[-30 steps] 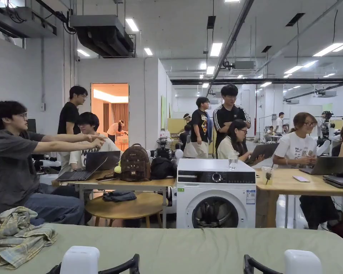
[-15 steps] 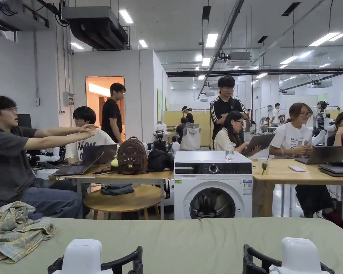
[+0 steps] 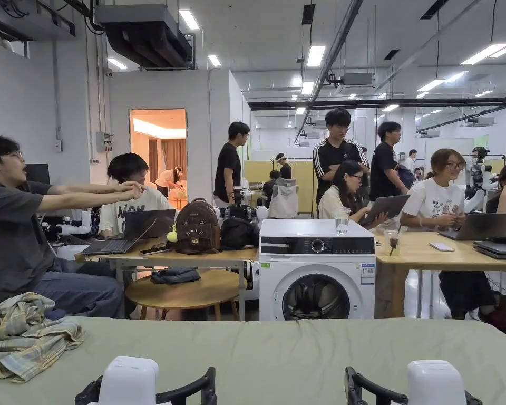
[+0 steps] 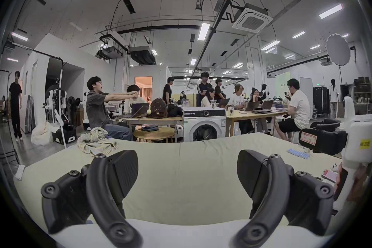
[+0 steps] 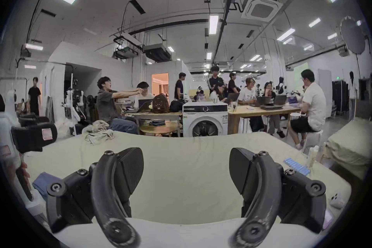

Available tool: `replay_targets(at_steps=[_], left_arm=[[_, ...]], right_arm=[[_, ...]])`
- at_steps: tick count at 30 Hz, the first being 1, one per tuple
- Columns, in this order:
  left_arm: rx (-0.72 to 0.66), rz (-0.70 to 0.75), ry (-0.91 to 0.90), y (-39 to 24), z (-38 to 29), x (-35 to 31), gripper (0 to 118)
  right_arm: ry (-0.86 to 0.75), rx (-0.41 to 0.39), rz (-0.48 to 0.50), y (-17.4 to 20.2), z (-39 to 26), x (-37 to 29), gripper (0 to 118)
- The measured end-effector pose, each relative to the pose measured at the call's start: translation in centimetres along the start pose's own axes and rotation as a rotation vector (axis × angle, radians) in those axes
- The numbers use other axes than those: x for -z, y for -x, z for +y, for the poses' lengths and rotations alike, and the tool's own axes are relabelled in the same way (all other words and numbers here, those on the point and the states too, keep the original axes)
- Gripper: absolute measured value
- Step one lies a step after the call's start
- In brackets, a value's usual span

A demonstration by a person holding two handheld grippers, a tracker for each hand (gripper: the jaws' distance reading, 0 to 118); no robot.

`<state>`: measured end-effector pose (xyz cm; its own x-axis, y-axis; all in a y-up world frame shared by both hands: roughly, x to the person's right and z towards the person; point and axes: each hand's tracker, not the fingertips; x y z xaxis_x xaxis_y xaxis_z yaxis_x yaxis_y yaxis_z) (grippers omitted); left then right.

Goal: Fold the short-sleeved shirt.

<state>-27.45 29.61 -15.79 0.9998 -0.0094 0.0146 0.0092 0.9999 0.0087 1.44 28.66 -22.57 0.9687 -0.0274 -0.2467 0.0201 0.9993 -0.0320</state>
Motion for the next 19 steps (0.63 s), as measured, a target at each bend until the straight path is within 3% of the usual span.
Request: replay_targets(at_steps=[4,6,10,19], left_arm=[[0.004,0.004,-0.01,-0.4,-0.4,-0.3,101],[0.011,0.009,-0.011,-0.4,-0.5,-0.3,101],[0.009,0.013,-0.011,-0.2,-0.8,-0.2,101],[-0.033,0.036,-0.014,0.4,-1.0,-0.3,101]], right_arm=[[-0.039,-0.111,-0.09,1.2,-0.4,-0.1,89],[-0.038,-0.118,-0.072,1.2,-0.6,-0.3,89],[-0.011,-0.064,-0.023,0.8,-0.6,-0.3,89],[0.035,0.0,-0.055,0.2,-0.9,0.2,89]])
